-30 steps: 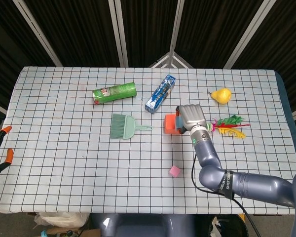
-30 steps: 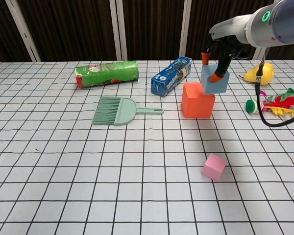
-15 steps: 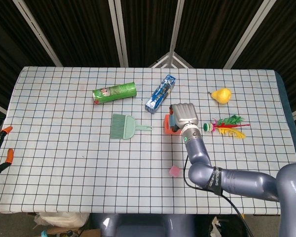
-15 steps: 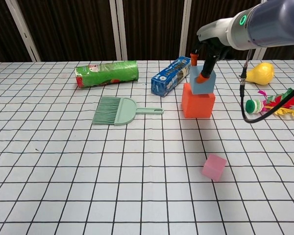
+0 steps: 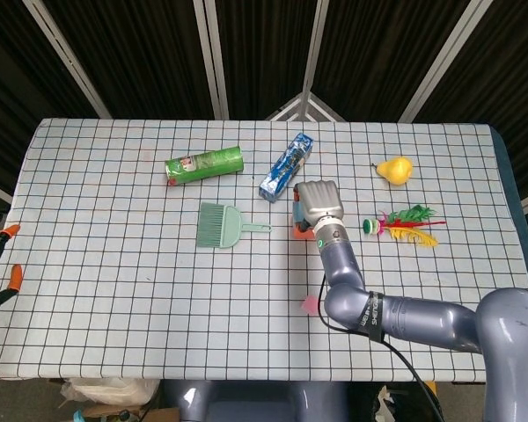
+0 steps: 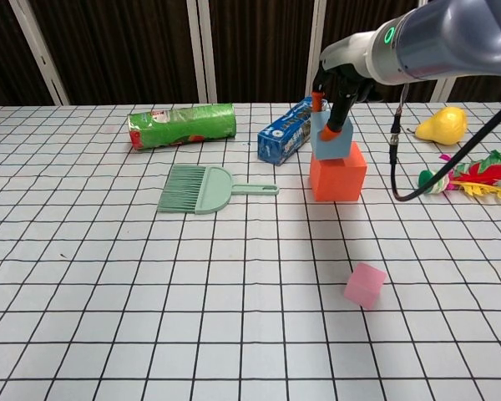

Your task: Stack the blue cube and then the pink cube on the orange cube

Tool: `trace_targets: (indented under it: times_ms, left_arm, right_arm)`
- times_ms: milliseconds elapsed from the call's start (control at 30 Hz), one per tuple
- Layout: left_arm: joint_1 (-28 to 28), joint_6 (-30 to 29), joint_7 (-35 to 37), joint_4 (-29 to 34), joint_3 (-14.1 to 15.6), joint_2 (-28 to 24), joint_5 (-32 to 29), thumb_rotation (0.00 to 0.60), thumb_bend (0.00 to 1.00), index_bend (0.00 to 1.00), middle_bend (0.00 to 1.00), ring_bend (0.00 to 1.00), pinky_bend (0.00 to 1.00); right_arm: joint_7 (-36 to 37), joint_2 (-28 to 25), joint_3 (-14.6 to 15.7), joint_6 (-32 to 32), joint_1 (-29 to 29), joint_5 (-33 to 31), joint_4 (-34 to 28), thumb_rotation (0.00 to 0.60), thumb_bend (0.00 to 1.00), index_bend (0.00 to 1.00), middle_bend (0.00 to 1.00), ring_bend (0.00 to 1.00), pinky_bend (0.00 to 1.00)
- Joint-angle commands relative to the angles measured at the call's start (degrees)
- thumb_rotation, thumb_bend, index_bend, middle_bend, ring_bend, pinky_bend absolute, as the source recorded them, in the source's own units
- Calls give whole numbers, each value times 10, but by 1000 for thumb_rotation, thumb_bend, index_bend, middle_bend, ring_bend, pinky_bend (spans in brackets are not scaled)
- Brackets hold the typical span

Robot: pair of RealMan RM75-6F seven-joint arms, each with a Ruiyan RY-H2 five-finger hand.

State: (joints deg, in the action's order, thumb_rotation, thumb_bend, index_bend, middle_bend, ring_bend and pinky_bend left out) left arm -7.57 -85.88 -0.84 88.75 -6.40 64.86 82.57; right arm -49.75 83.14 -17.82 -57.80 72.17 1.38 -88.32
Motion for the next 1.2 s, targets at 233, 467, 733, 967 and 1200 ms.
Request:
trace_targets:
  times_ms: [233, 467, 733, 967, 1200]
  left_arm:
    - [1, -2, -1, 0, 0, 0, 0, 600, 559, 151, 16, 0, 0]
    - [1, 0, -7, 2, 1, 1, -1, 600, 559, 151, 16, 0, 0]
    - [0, 1, -11, 2, -1, 2, -5, 600, 559, 151, 16, 0, 0]
    - [0, 2, -13, 2, -1, 3, -7, 600, 559, 151, 16, 0, 0]
    - [-1, 3, -16, 3, -1, 3, -8, 600, 559, 151, 16, 0, 0]
  right_arm:
    - [5, -9, 2, 11, -5, -2, 1, 600, 367, 461, 1000, 1000, 838]
    - [3, -10, 5, 18, -2, -3, 9, 600, 368, 461, 1000, 1000, 838]
    - [9, -3, 9, 36, -3, -2, 30, 600, 368, 464, 1000, 1000, 838]
    - [12, -2, 12, 45, -2, -1, 37, 600, 369, 464, 1000, 1000, 838]
    - [13, -6, 13, 49, -1, -2, 40, 600, 368, 463, 1000, 1000, 838]
